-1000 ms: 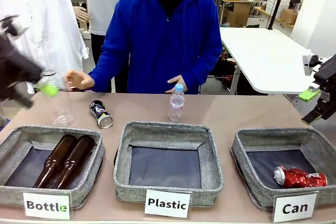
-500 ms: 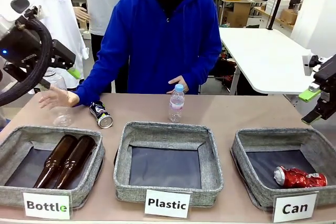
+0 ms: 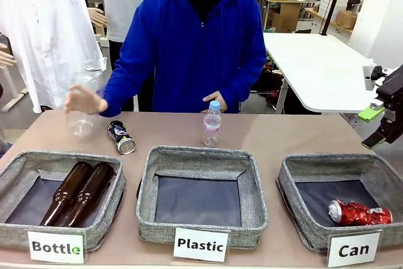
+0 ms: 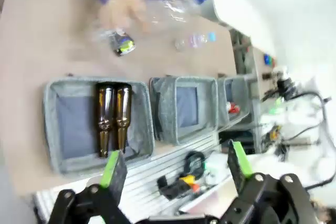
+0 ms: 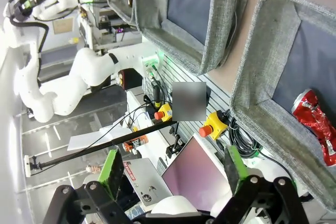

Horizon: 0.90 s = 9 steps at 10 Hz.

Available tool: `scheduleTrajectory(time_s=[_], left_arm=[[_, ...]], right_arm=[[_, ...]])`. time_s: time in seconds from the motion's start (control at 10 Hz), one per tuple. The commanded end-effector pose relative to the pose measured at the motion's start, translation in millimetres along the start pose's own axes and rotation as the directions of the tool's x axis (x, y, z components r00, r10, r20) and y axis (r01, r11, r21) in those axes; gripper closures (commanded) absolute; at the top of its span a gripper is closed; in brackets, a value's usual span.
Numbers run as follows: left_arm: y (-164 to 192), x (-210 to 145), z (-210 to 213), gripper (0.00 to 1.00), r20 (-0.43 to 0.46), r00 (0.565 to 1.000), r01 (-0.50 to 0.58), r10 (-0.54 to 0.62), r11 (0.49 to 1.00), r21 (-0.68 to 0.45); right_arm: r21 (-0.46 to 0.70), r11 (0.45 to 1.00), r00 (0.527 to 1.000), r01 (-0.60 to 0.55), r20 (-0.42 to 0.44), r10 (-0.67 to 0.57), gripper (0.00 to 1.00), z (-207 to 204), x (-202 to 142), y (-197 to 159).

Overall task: Sort the can waste into the basket.
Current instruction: Pick up the can waste from the table and place it in the right Fabric basket.

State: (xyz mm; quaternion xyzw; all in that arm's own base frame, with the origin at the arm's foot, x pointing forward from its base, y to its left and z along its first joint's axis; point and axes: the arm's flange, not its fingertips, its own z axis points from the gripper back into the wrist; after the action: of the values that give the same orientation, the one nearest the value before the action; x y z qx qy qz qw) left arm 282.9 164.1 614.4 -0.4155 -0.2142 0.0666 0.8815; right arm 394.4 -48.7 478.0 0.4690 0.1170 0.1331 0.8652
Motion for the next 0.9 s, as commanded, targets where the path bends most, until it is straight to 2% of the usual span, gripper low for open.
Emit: scheduleTrajectory(time_s=[0.0, 0.2, 0.3, 0.4, 0.7, 0.8], left_arm=[[40.6, 15.2, 21.0, 0.0, 0.055, 0.992, -0.109, 0.115, 0.99, -0.093], [68.4, 14.0, 12.7, 0.0, 0.042, 0.985, -0.162, 0.167, 0.981, -0.106], [61.6, 17.4, -7.3, 0.0, 0.031, 0.984, -0.171, 0.173, 0.983, -0.061], [44.3, 21.8, -38.5, 0.0, 0.007, 0.987, -0.158, 0.158, 0.987, 0.004], [-20.2, 51.0, -166.9, 0.0, -0.155, 0.985, -0.049, 0.073, 0.987, 0.154], [-31.2, 55.8, -203.1, 0.0, -0.179, 0.979, -0.062, 0.098, 0.978, 0.197]], right_arm=[[-0.015, 1.0, 1.0, -0.019, 0.007, 0.019, 0.0, 1.5, -0.6, -0.9], [-0.015, 1.0, 1.0, -0.019, 0.007, 0.019, 0.0, 1.5, -0.6, -0.9], [-0.015, 1.0, 1.0, -0.019, 0.007, 0.019, 0.0, 1.5, -0.6, -0.9], [-0.015, 1.0, 1.0, -0.019, 0.007, 0.019, 0.0, 1.5, -0.6, -0.9], [-0.015, 1.0, 1.0, -0.019, 0.007, 0.019, 0.0, 1.5, -0.6, -0.9], [-0.015, 1.0, 1.0, -0.019, 0.007, 0.019, 0.0, 1.5, -0.6, -0.9]])
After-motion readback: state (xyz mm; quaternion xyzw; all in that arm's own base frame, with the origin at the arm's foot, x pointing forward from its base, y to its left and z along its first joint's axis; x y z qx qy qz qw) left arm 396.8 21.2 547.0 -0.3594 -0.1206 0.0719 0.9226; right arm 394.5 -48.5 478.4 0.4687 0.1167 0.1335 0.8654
